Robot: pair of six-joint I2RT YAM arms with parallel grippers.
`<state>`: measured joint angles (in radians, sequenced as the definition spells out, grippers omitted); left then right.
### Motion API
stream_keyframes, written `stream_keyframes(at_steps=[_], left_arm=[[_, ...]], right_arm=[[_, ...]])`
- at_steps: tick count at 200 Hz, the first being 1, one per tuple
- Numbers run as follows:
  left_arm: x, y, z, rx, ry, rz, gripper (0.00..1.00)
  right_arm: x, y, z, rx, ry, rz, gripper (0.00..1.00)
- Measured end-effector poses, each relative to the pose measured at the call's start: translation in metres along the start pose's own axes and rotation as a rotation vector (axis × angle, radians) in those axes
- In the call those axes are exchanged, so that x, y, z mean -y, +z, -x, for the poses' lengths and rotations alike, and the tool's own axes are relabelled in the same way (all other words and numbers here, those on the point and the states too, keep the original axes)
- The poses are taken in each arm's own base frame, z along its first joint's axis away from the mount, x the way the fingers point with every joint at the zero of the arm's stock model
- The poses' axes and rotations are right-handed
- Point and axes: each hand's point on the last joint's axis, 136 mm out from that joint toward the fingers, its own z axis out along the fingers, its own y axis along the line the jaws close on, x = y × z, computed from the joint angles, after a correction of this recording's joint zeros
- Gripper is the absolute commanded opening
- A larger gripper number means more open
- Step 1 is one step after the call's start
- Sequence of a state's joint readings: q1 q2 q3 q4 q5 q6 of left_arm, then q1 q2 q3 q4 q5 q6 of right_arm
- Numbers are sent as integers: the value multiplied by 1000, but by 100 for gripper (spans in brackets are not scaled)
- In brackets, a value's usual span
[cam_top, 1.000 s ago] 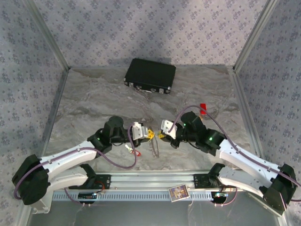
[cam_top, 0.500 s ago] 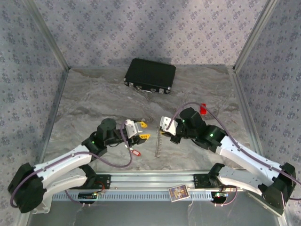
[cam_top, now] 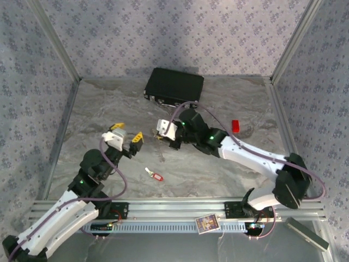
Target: Put the keys on the keyring
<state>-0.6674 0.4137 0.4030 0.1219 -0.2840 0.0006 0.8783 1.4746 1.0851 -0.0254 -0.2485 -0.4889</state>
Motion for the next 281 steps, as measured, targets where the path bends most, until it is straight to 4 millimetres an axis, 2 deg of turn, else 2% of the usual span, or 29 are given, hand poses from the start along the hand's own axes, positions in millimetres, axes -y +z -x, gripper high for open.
stream_keyframes(at_steps=[13, 32, 50, 70, 93, 124, 155, 210, 248, 267, 281], left_arm=[[-16, -4, -3, -10, -31, 76, 79], [-30, -6, -9, -30, -71, 148, 82], [-35, -6, -18, -61, -99, 174, 84], [-36, 0, -30, -105, -120, 189, 85], [-35, 8, -48, -172, -126, 199, 86], [-32, 15, -64, -231, -130, 195, 86], [-29, 17, -69, -251, -136, 186, 86], [-18, 25, -87, -326, -133, 137, 88], [-12, 36, -86, -356, -132, 116, 88], [-9, 41, -86, -369, -132, 102, 88], [-6, 44, -86, -377, -134, 88, 88]], right_arm=[[3, 11, -19, -44, 25, -4, 0], [7, 15, -58, -141, 60, -26, 0], [6, 11, -101, -255, 76, -50, 0], [-4, 2, -149, -403, 74, -49, 0], [-15, -11, -184, -540, 56, -39, 0], [-19, -26, -204, -657, 40, -43, 0], [-31, -41, -218, -767, 26, -9, 4], [-52, -57, -228, -880, -8, 53, 16], [-62, -64, -235, -930, -18, 79, 28], [-64, -65, -232, -910, 5, 88, 31], [-63, -68, -223, -859, 42, 76, 32]])
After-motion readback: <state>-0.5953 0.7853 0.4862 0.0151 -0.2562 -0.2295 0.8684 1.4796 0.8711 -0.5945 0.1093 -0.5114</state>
